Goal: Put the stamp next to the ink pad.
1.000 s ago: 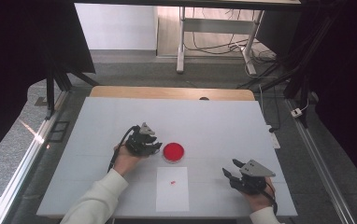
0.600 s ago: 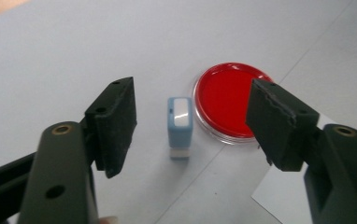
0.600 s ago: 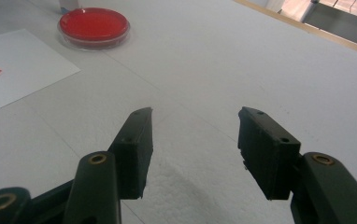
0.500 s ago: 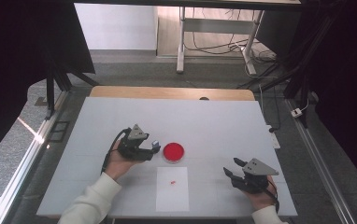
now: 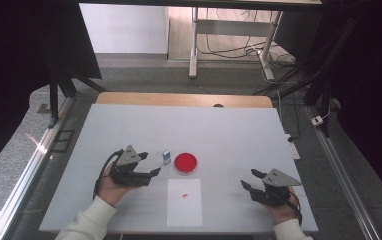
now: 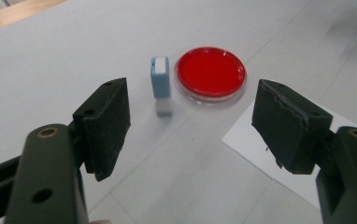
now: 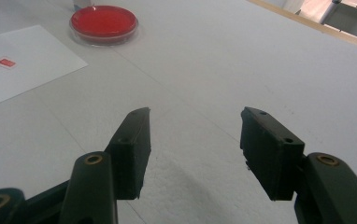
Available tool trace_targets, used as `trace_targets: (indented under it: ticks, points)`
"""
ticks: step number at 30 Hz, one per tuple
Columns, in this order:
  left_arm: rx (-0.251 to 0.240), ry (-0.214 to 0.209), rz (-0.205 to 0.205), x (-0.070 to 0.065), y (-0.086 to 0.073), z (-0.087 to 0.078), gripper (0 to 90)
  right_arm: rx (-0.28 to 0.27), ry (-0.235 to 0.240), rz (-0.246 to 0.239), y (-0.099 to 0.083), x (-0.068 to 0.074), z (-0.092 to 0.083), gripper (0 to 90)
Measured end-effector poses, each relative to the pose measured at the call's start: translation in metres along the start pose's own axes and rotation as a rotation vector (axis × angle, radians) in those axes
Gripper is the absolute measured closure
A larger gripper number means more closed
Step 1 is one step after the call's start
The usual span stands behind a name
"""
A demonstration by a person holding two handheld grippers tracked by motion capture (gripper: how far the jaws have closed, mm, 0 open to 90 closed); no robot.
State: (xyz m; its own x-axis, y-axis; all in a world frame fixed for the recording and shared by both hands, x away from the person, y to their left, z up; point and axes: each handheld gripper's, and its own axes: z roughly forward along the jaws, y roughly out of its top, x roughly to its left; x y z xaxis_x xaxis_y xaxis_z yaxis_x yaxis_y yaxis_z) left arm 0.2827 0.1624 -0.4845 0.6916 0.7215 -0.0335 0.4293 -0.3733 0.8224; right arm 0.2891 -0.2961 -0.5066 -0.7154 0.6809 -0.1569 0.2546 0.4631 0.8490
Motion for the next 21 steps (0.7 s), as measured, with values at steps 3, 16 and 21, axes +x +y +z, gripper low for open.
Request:
trace_targets:
  ticks: [3,16,21]
  points:
    - [0.001,0.007,-0.016,0.0,-0.013,-0.007,27.9,0.0,0.003,0.002,-0.002,-0.002,-0.001,42.6]
    - [0.02,0.017,-0.061,0.002,-0.049,-0.032,28.1,0.023,0.005,-0.007,-0.008,-0.01,-0.004,42.6]
    - [0.019,0.011,-0.047,-0.001,-0.049,-0.032,28.8,0.02,0.006,-0.008,-0.008,-0.009,-0.003,42.6]
